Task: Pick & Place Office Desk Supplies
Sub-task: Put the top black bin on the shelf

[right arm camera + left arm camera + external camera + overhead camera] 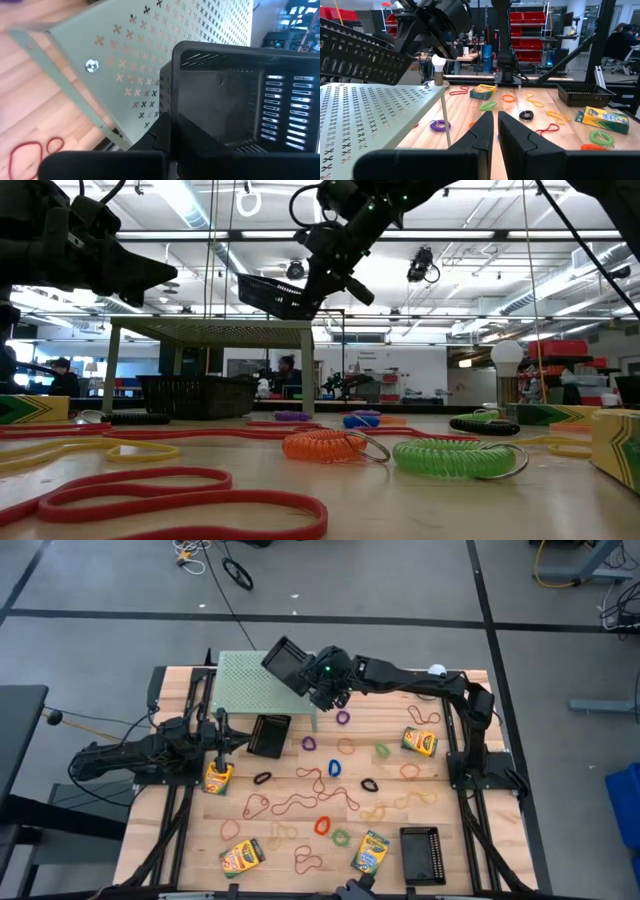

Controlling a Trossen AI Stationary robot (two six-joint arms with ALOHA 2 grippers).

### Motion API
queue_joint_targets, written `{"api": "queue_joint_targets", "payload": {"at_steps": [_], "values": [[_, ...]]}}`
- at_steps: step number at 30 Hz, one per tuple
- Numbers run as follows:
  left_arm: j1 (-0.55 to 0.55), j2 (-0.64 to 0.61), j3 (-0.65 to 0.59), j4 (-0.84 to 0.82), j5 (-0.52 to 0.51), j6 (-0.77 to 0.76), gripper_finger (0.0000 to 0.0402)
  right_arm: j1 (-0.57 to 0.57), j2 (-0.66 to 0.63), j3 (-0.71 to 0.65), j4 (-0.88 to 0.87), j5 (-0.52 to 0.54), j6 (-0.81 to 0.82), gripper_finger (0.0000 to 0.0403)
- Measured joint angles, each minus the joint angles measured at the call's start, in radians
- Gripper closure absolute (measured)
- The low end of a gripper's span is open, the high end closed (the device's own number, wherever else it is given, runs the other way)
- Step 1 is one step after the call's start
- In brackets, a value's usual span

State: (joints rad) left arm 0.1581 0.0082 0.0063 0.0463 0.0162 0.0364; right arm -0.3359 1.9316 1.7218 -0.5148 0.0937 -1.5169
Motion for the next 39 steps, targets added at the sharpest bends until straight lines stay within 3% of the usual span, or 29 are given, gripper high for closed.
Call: {"api": "queue_joint_targets", "payload": {"at_steps": [39], "values": [[0.000, 0.000, 0.000, 0.000, 0.000, 0.000, 0.0366, 0.000, 0.000, -0.011, 0.026, -0.060, 0.099, 0.0341]]}}
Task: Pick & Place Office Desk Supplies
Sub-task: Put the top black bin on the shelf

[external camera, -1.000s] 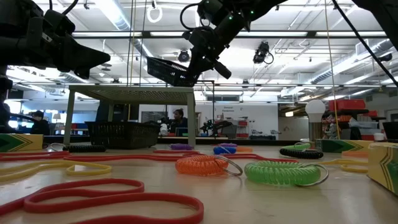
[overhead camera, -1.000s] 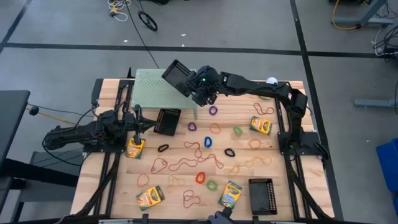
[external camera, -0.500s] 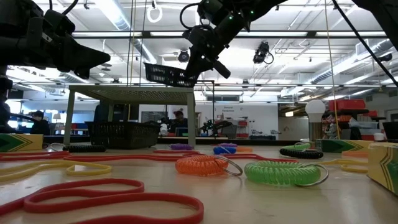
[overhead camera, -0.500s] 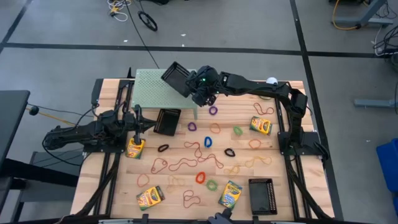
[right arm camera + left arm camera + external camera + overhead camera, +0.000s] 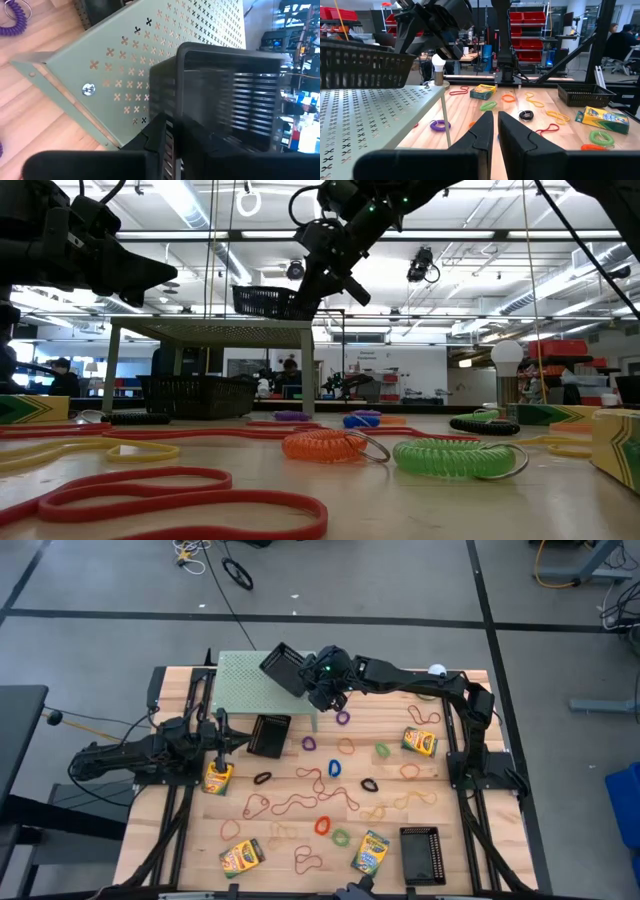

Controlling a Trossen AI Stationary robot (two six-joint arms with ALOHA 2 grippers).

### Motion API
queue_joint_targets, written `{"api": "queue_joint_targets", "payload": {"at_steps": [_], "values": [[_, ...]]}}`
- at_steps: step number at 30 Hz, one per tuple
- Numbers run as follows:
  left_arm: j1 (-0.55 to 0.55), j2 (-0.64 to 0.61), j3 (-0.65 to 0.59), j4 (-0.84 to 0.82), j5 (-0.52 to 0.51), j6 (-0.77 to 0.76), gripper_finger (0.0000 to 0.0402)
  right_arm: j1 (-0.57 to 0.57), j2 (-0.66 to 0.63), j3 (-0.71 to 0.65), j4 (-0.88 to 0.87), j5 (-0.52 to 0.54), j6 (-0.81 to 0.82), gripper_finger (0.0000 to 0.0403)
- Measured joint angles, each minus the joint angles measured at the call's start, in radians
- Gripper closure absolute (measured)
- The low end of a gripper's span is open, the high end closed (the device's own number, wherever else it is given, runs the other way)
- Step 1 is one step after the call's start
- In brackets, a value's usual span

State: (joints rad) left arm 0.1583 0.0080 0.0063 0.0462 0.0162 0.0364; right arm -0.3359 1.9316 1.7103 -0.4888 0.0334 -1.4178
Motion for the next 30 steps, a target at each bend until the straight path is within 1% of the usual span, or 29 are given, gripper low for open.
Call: {"api": "queue_joint_targets", "payload": {"at_steps": [6, 10, 12, 14, 16, 18, 20, 22, 23, 25, 28, 30], "values": [[0.000, 0.000, 0.000, 0.001, 0.000, 0.000, 0.0366, 0.000, 0.000, 0.000, 0.008, 0.004, 0.026, 0.0301], [0.000, 0.000, 0.000, 0.006, 0.000, 0.000, 0.0366, 0.015, -0.005, 0.000, 0.038, 0.022, 0.059, 0.0288], [-0.002, 0.000, 0.000, 0.018, 0.020, -0.006, 0.0366, 0.036, -0.020, -0.001, 0.048, 0.071, 0.069, 0.0287], [-0.002, 0.000, 0.000, 0.031, 0.047, -0.028, 0.0366, 0.053, -0.050, -0.001, 0.042, 0.143, 0.104, 0.0288], [-0.002, 0.003, 0.000, 0.085, 0.032, -0.077, 0.0366, 0.068, -0.085, -0.001, 0.023, 0.177, 0.178, 0.0295], [-0.002, 0.003, 0.000, 0.133, -0.015, -0.183, 0.0366, 0.070, -0.126, -0.001, -0.058, 0.176, 0.291, 0.0311], [-0.001, 0.003, 0.000, 0.182, -0.067, -0.265, 0.0366, 0.061, -0.164, -0.001, -0.138, 0.152, 0.425, 0.0339], [0.001, 0.004, 0.000, 0.225, -0.104, -0.284, 0.0366, 0.047, -0.197, -0.001, -0.240, 0.114, 0.544, 0.0376], [0.001, 0.004, 0.001, 0.232, -0.121, -0.290, 0.0366, 0.042, -0.214, -0.017, -0.267, 0.102, 0.580, 0.0389], [0.001, 0.009, 0.011, 0.223, -0.162, -0.337, 0.0366, 0.040, -0.265, -0.093, -0.256, 0.108, 0.643, 0.0394], [0.001, 0.020, 0.035, 0.236, -0.211, -0.458, 0.0366, 0.055, -0.369, -0.265, -0.133, 0.127, 0.704, 0.0398], [0.001, 0.024, 0.037, 0.275, -0.234, -0.478, 0.0365, 0.065, -0.452, -0.397, -0.019, 0.126, 0.770, 0.0398]]}}
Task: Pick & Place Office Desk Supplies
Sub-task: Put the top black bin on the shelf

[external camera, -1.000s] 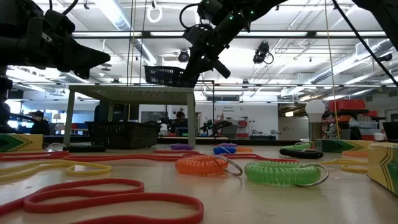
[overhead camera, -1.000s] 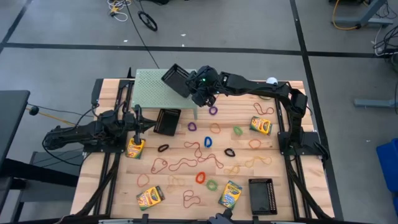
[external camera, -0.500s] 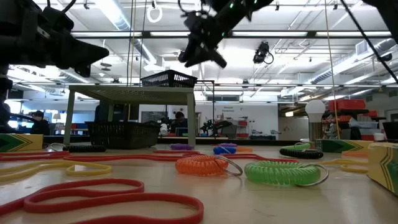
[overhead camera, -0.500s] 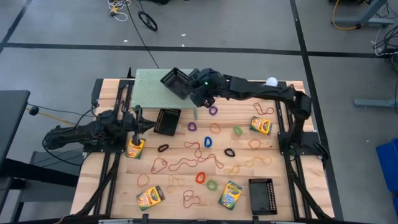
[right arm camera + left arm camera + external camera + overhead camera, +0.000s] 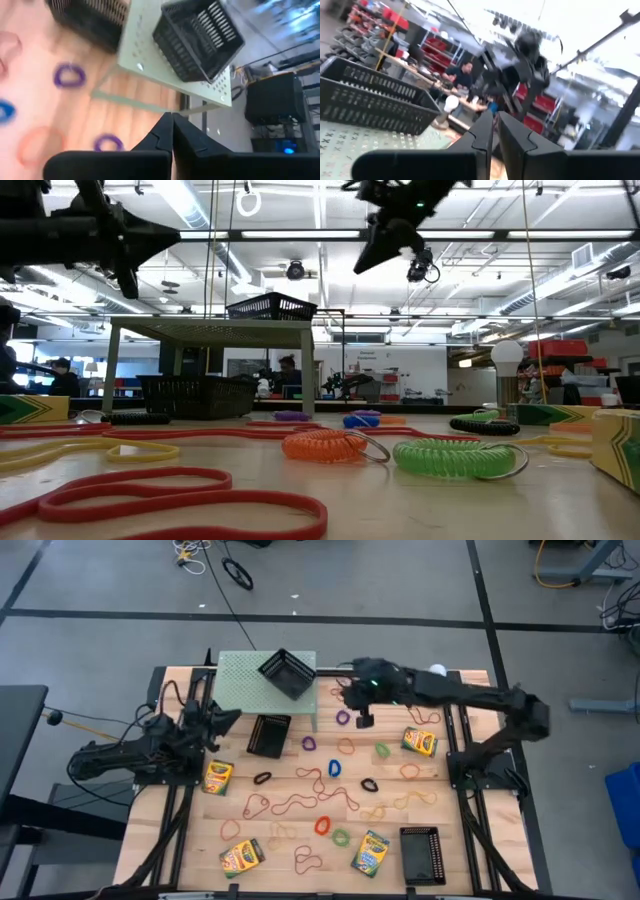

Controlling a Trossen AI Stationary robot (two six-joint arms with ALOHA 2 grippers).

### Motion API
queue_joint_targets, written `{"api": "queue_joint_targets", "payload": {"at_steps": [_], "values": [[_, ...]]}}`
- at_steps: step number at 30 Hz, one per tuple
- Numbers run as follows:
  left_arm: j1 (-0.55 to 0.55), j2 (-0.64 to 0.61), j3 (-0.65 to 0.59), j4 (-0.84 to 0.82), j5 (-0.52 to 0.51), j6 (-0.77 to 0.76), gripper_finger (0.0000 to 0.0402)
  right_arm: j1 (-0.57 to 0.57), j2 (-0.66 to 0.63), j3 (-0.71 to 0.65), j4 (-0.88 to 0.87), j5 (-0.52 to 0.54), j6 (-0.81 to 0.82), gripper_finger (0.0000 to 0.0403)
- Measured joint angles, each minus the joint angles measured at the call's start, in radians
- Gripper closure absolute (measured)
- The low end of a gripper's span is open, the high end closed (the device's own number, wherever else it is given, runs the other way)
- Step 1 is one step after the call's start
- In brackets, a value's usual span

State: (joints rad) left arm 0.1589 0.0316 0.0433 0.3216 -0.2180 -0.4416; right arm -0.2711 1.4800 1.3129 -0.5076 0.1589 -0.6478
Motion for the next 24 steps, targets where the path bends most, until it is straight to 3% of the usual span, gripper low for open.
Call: {"api": "queue_joint_targets", "payload": {"at_steps": [5, 9, 12, 16, 21, 24], "values": [[0.000, 0.017, 0.002, 0.114, -0.070, 0.096, 0.0367, 0.040, -0.189, -0.339, 0.349, 0.006, 0.214, 0.0397], [0.000, 0.060, 0.049, 0.053, 0.041, 0.166, 0.0385, 0.082, -0.299, -0.565, 0.574, 0.003, 0.408, 0.0396], [0.000, 0.138, 0.155, -0.112, 0.078, 0.260, 0.0395, 0.126, -0.344, -0.695, 0.743, 0.054, 0.474, 0.0398], [0.000, 0.296, 0.369, -0.401, 0.006, 0.398, 0.0397, 0.175, -0.357, -0.819, 0.937, 0.112, 0.506, 0.0400], [0.006, 0.572, 0.632, -0.687, -0.048, 0.528, 0.0395, 0.196, -0.357, -0.883, 1.021, 0.121, 0.499, 0.0399], [0.032, 0.742, 0.793, -0.815, -0.053, 0.642, 0.0373, 0.196, -0.356, -0.883, 1.024, 0.121, 0.481, 0.0399]]}}
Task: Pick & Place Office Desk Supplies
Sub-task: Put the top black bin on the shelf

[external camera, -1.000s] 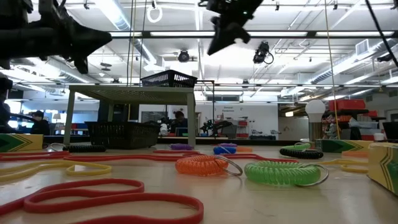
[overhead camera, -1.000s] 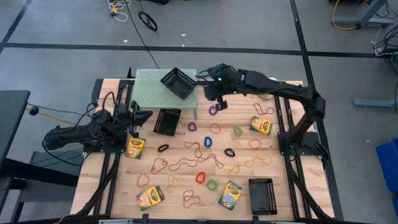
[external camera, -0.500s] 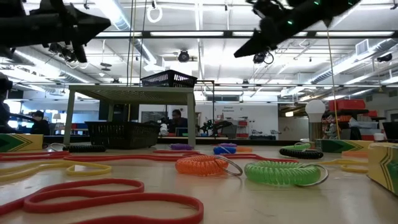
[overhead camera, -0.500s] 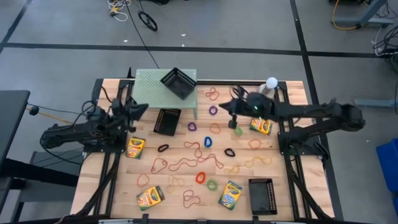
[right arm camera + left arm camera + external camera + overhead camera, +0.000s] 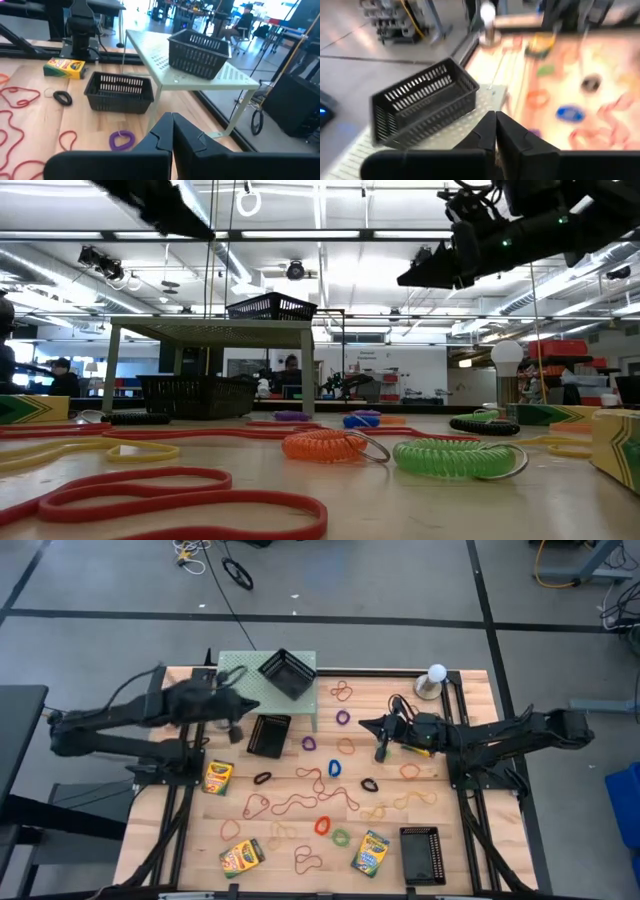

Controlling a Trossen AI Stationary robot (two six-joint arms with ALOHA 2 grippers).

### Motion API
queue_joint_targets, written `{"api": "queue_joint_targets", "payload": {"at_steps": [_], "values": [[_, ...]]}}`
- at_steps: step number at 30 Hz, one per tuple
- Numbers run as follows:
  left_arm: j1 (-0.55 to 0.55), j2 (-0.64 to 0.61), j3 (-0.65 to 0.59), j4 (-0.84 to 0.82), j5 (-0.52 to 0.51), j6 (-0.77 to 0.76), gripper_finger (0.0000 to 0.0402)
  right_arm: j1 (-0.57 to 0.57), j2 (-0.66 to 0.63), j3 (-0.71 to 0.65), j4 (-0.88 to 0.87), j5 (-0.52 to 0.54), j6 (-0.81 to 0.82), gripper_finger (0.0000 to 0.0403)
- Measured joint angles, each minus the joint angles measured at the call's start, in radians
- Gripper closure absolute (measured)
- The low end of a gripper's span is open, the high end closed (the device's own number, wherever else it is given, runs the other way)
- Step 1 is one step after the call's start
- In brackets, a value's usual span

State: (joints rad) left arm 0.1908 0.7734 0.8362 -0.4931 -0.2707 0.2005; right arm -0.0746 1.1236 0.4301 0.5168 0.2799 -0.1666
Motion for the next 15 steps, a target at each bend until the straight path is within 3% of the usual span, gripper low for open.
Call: {"api": "queue_joint_targets", "payload": {"at_steps": [8, 15], "values": [[0.134, 0.452, 0.406, -0.352, 0.073, 0.229, 0.0296, 0.000, 0.000, 0.000, 0.004, -0.003, -0.020, 0.0399], [0.224, 0.678, 0.619, -0.496, 0.055, 0.417, 0.0267, 0.000, 0.000, 0.000, 0.003, -0.014, -0.033, 0.0398]]}}
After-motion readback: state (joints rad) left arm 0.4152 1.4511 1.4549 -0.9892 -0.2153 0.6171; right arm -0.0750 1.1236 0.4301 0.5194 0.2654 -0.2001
